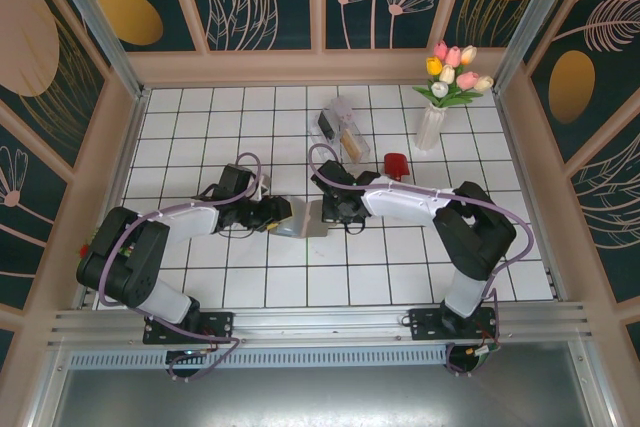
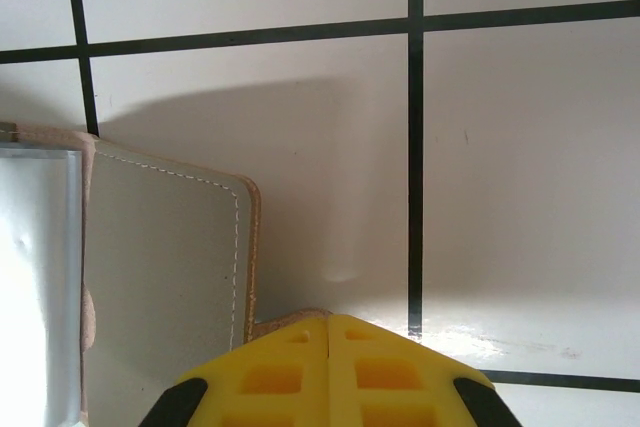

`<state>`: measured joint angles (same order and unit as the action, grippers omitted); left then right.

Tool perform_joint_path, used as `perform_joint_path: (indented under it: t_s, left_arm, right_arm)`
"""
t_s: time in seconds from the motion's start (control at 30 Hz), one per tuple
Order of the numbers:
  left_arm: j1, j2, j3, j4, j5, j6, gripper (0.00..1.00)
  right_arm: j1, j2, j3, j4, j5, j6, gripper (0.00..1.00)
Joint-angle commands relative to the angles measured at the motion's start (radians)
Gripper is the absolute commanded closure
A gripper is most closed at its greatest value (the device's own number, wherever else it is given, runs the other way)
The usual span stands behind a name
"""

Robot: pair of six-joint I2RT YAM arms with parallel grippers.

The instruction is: Take the credit cards out of the card holder

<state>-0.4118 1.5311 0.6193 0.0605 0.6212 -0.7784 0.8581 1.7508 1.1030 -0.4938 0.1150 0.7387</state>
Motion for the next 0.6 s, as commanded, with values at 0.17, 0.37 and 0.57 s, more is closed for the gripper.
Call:
perform_joint_path:
  t_s: [0.17,0.37,0.57]
  left_arm:
    - [-0.021,0.0,0.022,0.067,0.061,0.001,0.53]
    - [-0.058,0.01,0.017,0.142,0.087,-0.041,0.52]
    - [-0.087,0.022,-0.006,0.258,0.059,-0.122,0.54]
  right_arm:
    - [-0.005,0.006,-0.008,0.017,0.005,0.003,1.0]
    - [-0.006,-0.026,-0.008,0.016,0.028,0.022,0.9]
    - [-0.034,-0.114,-0.034,0.031,0.03,0.057,0.72]
